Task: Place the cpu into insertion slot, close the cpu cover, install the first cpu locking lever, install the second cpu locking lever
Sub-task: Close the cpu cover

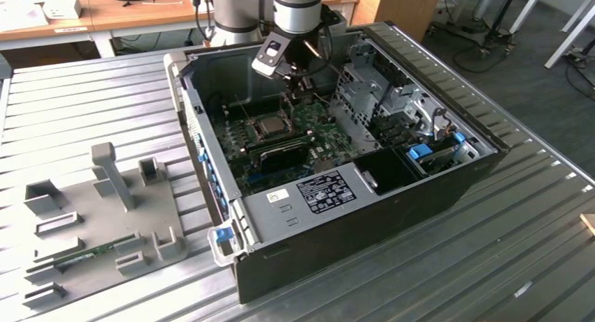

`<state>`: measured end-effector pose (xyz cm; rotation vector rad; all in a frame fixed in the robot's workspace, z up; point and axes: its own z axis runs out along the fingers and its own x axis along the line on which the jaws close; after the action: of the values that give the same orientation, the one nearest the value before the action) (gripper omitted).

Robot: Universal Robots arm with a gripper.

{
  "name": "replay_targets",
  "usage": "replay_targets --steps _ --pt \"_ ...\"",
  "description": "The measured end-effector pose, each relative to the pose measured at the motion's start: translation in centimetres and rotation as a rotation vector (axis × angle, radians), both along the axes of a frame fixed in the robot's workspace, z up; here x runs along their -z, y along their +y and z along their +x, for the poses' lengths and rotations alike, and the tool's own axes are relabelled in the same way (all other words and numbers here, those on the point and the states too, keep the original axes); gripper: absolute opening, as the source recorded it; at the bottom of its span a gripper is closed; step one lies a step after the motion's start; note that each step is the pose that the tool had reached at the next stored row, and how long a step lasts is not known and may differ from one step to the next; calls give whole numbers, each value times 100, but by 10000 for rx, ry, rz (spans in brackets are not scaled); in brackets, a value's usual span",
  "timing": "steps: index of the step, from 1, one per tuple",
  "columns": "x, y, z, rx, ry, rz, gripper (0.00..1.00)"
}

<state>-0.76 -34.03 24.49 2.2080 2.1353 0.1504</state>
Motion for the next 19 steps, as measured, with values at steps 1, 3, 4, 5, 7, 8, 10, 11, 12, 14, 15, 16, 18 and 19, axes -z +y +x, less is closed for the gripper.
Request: replay_targets --steps 1,3,4,5,7,8,10,11,12,14,15,16,18,19 --pt "0 0 -16 -1 -12 0 10" --pt "0 0 -46 -1 -33 1 10" --pt "0 0 -48 0 -36 1 10" --pt "1 0 -48 -1 -36 1 10" --pt "0 0 -49 -2 -36 1 10" --pt "0 0 -49 -2 -33 0 10" --pt "3 0 -50 0 89 3 10" --pt "5 -1 -49 0 247 0 10" --pt "8 0 -49 -1 417 1 10" --pt "13 0 -49 -1 734 1 10" --pt "15 0 -48 -1 842 0 10" --pt "16 0 -48 -1 897 0 10" --pt "16 0 -49 1 910 -2 10" --pt "16 0 -49 1 912 -2 10"
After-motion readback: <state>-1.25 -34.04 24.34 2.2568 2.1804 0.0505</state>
